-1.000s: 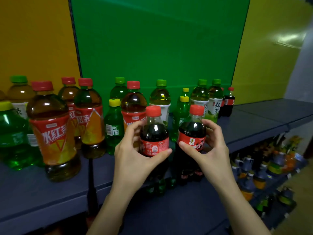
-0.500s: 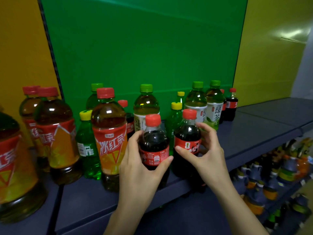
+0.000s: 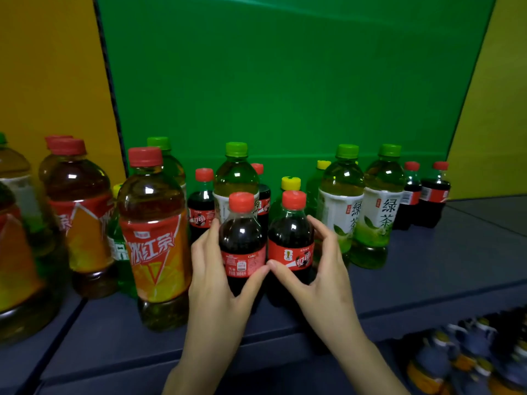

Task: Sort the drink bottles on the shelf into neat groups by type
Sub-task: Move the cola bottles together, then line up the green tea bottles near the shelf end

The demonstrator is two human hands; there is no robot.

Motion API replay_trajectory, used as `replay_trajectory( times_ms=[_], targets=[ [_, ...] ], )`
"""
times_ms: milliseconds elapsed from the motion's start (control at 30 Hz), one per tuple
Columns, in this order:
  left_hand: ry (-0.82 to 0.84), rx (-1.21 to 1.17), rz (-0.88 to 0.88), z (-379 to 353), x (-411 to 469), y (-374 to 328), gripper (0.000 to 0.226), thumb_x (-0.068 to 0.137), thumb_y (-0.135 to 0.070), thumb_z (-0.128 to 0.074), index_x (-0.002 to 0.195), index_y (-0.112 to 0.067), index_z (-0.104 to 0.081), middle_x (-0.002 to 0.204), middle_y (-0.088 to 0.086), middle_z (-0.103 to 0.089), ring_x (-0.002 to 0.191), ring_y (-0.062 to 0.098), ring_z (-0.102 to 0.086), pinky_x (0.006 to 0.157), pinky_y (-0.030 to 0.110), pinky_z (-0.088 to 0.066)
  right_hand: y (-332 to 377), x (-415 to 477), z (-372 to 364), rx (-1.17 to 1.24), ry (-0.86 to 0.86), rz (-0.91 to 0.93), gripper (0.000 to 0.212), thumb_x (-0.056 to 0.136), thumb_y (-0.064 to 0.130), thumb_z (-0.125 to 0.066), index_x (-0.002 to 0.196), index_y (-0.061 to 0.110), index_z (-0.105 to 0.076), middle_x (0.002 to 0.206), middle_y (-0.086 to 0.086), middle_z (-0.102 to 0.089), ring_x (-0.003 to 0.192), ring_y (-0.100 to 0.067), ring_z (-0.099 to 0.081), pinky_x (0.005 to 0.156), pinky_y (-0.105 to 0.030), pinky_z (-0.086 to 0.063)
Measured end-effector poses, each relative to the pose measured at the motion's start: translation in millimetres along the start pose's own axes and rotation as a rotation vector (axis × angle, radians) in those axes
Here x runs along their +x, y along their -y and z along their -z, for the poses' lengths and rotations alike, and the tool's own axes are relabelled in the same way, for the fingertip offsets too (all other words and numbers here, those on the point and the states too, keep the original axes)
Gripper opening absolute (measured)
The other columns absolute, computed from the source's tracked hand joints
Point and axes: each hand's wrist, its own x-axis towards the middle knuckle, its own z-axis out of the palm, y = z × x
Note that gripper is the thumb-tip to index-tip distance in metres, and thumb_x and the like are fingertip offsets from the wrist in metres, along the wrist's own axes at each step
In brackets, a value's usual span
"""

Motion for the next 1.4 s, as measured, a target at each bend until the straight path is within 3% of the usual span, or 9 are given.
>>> replay_trajectory(
  times_ms=[233,400,600,767,833,933,1067,1200,1400],
  targets=[
    [-0.04,0.056,0.028,-7,-1,0,0.082,0.074,-0.042,-0.06,0.141,-0.028,-0.015,0.132,-0.014,-0.031,0.118,-0.03,-0.019,0.094,-0.007,-0.02,-4,4,3,0.008,0.074,0.017,0.068,0.067,0.066,-0.055,0.122,0.06,-0.016,0.12,0.044,-0.026,0.114,0.021,-0.033,0.086,0.001,-0.031],
    [-0.164,0.229,-0.086,-13,-10,-17,0.07,0.085,-0.03,-0.064,0.141,-0.006,-0.03,0.141,0.008,-0.036,0.135,0.013,-0.03,0.111,0.03,-0.029,-6,3,24,-0.019,0.031,0.018,0.075,0.071,0.062,-0.054,0.137,0.034,-0.03,0.117,0.031,-0.037,0.114,0.001,-0.045,0.095,-0.02,-0.04],
    [-0.145,0.082,-0.339,-35,-17,-56,0.032,0.086,-0.012,-0.052,0.118,-0.007,-0.051,0.117,0.0,-0.053,0.115,0.012,-0.05,0.1,0.022,-0.039,-27,24,72,-0.047,-0.212,0.071,0.036,0.082,0.023,-0.067,0.112,0.022,-0.049,0.108,0.006,-0.054,0.103,-0.011,-0.053,0.089,-0.028,-0.045],
    [0.037,0.028,-0.191,-79,-12,-75,0.044,0.088,-0.023,-0.049,0.13,-0.01,-0.043,0.129,-0.002,-0.047,0.125,0.007,-0.042,0.104,0.02,-0.035,-67,57,101,-0.136,-0.289,0.028,0.058,0.08,0.02,-0.071,0.127,0.008,-0.04,0.123,-0.004,-0.042,0.119,-0.023,-0.042,0.102,-0.037,-0.036],
    [0.091,0.059,-0.114,-98,-7,-78,0.056,0.088,-0.028,-0.051,0.139,-0.013,-0.031,0.138,-0.003,-0.038,0.132,0.006,-0.033,0.108,0.018,-0.028,-83,68,108,-0.106,-0.211,-0.031,0.069,0.078,0.022,-0.073,0.133,0.008,-0.034,0.132,-0.008,-0.039,0.125,-0.023,-0.039,0.106,-0.042,-0.035],
    [0.139,0.12,-0.01,-126,0,-81,0.074,0.089,-0.029,-0.057,0.146,-0.015,-0.013,0.148,-0.001,-0.023,0.139,0.01,-0.022,0.114,0.027,-0.023,-101,80,116,0.012,-0.011,-0.108,0.079,0.075,0.025,-0.075,0.137,0.013,-0.027,0.137,-0.004,-0.038,0.123,-0.017,-0.043,0.104,-0.034,-0.038],
    [0.085,0.108,0.162,-154,12,-78,0.087,0.085,-0.028,-0.062,0.147,-0.013,-0.003,0.153,0.002,-0.017,0.141,0.015,-0.019,0.116,0.032,-0.022,-115,89,122,0.181,0.181,-0.162,0.086,0.069,0.023,-0.079,0.136,0.02,-0.025,0.127,0.007,-0.044,0.116,-0.009,-0.046,0.097,-0.025,-0.039],
    [0.082,0.025,0.29,-168,27,-60,0.083,0.081,-0.027,-0.068,0.143,-0.012,-0.014,0.143,0.004,-0.036,0.132,0.018,-0.037,0.107,0.04,-0.037,-123,91,118,0.223,0.253,-0.169,0.066,0.07,0.026,-0.078,0.119,0.026,-0.035,0.112,0.012,-0.055,0.108,-0.009,-0.054,0.092,-0.028,-0.044],
    [0.049,-0.075,0.343,-172,30,-57,0.057,0.078,-0.025,-0.072,0.117,-0.012,-0.031,0.121,0.002,-0.054,0.109,0.013,-0.055,0.089,0.028,-0.049,-125,90,115,0.266,0.248,-0.153,0.052,0.075,0.028,-0.073,0.112,0.021,-0.037,0.114,0.004,-0.057,0.107,-0.014,-0.056,0.088,-0.032,-0.047]
  ],
)
